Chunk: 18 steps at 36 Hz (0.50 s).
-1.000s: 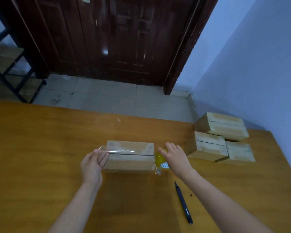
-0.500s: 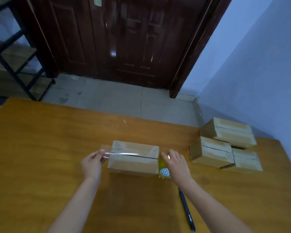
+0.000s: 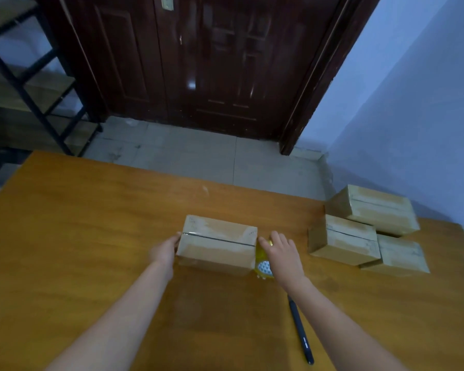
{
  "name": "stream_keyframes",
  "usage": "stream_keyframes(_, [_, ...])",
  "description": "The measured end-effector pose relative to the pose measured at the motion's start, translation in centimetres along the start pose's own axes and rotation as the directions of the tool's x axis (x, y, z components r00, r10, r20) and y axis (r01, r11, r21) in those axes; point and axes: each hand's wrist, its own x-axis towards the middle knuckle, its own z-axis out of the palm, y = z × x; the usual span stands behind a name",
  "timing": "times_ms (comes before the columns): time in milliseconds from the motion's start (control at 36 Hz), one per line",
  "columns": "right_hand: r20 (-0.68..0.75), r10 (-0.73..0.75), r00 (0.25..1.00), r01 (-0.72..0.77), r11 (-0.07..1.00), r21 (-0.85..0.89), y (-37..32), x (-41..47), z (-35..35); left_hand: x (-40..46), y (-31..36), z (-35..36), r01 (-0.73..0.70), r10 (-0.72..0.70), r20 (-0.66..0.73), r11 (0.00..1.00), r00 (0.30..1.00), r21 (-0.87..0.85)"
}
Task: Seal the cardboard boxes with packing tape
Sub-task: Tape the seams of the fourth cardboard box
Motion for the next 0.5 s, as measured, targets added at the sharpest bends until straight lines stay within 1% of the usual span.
stream_keyframes(56, [-0.006,-0.009,1.0,0.009,1.0,0.001,-0.2,-0.2,0.0,0.1,-0.2,0.0,0.05,-0.05,0.0,0.998,0.999,0.042])
stream_keyframes(83, [-0.011,-0.011,1.0,0.011,1.0,0.005,-0.2,-0.3,0.1,0.1,-0.2,0.1,0.038,-0.039,0.007,0.997,0.999,0.072])
stream_keyframes(167, [-0.036,-0.006,0.999,0.007,1.0,0.03,-0.4,-0.8,0.1,0.5,0.2,0.1,-0.072,0.069,0.024,0.982,0.997,0.177])
stream_keyframes(194, [-0.046,-0.004,0.999,0.006,0.999,0.037,-0.5,-1.0,0.1,0.6,0.5,0.0,-0.107,0.107,0.01,0.976,0.994,0.191])
stream_keyframes(278, [-0.051,-0.002,0.999,0.004,0.999,0.054,-1.0,-1.8,0.1,0.7,1.6,-0.6,-0.146,0.16,-0.066,0.973,0.985,0.18])
stream_keyframes(333, [-0.044,-0.008,0.999,0.012,0.996,0.084,-1.6,-2.3,0.3,0.4,2.6,-1.1,-0.248,0.276,-0.089,0.939,0.957,0.24])
stream_keyframes(389, [-0.022,-0.026,0.999,0.029,0.992,0.127,-2.6,-2.9,0.6,-0.8,3.2,-1.2,-0.398,0.44,-0.04,0.844,0.897,0.359])
stream_keyframes(417, [-0.011,-0.039,0.999,0.04,0.989,0.139,-3.3,-3.3,0.7,-1.9,3.2,-1.0,-0.473,0.519,0.008,0.771,0.854,0.426])
stream_keyframes(444, [-0.009,-0.045,0.999,0.046,0.987,0.152,-4.0,-3.6,0.7,-3.2,2.9,-0.7,-0.55,0.6,0.066,0.675,0.797,0.492])
stream_keyframes(472, [-0.011,-0.05,0.999,0.051,0.984,0.17,-4.9,-3.9,0.8,-4.4,2.4,-0.3,-0.629,0.684,0.144,0.54,0.715,0.559])
stream_keyframes(500, [-0.014,-0.049,0.999,0.051,0.979,0.195,-5.8,-4.2,0.9,-5.5,1.5,0.3,-0.696,0.745,0.25,0.372,0.619,0.614])
